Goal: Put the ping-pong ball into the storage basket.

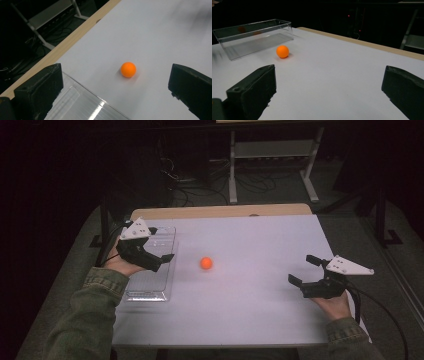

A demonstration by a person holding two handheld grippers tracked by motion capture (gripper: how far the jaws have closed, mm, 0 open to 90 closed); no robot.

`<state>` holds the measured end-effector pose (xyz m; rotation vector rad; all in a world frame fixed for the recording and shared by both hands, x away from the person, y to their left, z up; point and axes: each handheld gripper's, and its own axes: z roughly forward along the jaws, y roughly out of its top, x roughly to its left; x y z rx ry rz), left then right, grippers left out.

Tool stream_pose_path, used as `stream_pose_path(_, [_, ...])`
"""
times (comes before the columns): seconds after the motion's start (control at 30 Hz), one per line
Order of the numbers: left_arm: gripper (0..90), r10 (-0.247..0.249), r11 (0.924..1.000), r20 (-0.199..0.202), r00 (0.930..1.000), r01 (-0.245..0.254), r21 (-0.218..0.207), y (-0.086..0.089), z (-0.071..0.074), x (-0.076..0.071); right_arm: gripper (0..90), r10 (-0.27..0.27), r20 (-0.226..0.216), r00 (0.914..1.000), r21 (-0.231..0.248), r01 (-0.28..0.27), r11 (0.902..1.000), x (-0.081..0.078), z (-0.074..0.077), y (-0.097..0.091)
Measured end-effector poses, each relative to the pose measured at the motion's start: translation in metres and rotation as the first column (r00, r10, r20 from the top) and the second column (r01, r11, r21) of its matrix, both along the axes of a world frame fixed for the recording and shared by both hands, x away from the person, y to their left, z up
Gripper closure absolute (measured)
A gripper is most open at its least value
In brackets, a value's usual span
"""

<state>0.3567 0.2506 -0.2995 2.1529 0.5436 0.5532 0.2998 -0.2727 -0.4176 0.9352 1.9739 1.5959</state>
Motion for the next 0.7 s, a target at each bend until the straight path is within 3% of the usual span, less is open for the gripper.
stream_pose_path(0.7, [0.0, -0.067, 0.9963, -0.046, 0.9967, 0.069, 0.052, -0.022, 0.013, 0.022, 0.0, 0.002, 0.004, 1.0000, 0.001, -0.002, 1.0000, -0.001, 0.000, -0.001])
